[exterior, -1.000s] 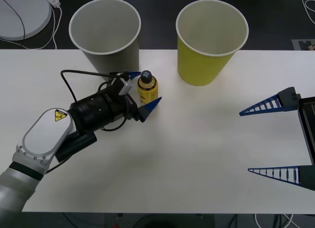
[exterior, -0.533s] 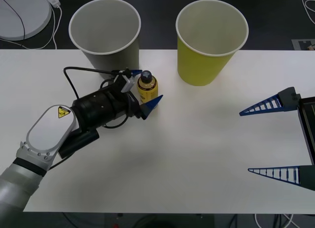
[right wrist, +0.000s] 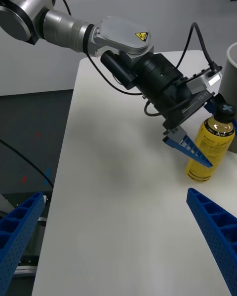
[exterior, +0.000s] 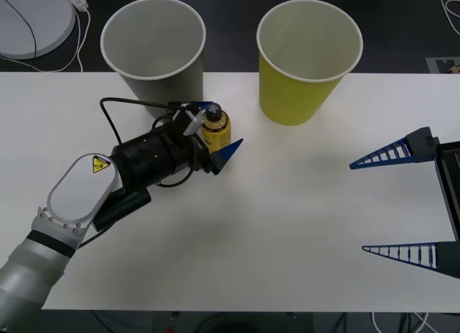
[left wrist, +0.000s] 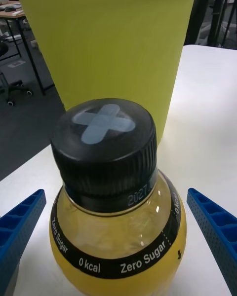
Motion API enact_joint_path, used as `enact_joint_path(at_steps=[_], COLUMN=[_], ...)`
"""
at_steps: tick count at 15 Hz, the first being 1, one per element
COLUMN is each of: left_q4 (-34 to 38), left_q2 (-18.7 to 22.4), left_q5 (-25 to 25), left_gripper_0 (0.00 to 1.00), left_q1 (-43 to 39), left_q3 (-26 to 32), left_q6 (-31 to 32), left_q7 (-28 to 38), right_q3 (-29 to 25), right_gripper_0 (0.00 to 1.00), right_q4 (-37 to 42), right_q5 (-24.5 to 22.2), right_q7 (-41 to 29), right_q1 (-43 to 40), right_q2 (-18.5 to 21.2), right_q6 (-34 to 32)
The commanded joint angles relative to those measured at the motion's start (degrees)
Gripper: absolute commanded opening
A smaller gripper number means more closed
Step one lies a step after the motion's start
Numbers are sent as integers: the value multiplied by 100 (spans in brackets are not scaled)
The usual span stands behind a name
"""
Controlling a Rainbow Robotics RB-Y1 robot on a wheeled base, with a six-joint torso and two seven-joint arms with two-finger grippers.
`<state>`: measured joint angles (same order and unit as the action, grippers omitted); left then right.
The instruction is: Put the can into the green bin and the plastic bottle into the gray bin
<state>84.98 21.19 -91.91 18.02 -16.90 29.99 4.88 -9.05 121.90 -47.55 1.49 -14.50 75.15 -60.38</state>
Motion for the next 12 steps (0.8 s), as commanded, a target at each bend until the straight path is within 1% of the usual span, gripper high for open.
enact_joint_path(at_steps=[1,3,4,5,6,12], left_q4=[1,1,1,1,1,1], left_q2=[-1,-1,-1,-10,-10,-19], left_q5=[6,-3,6,-3,-29,-38], left_gripper_0=[100,100,75,32,0,0], left_q1=[9,9,9,9,18,18], left_q3=[-6,-6,-6,-6,-6,3], left_q6=[-2,-2,-2,-2,-2,-2], left_q7=[30,48,65,92,100,100], right_q3=[0,0,0,0,0,0], right_gripper_0=[100,100,100,100,100,100], right_q4=[0,0,0,0,0,0], right_q5=[0,0,0,0,0,0], right_q7=[0,0,0,0,0,0], right_q1=[0,0,0,0,0,0], right_q2=[0,0,0,0,0,0], right_q6=[0,0,0,0,0,0])
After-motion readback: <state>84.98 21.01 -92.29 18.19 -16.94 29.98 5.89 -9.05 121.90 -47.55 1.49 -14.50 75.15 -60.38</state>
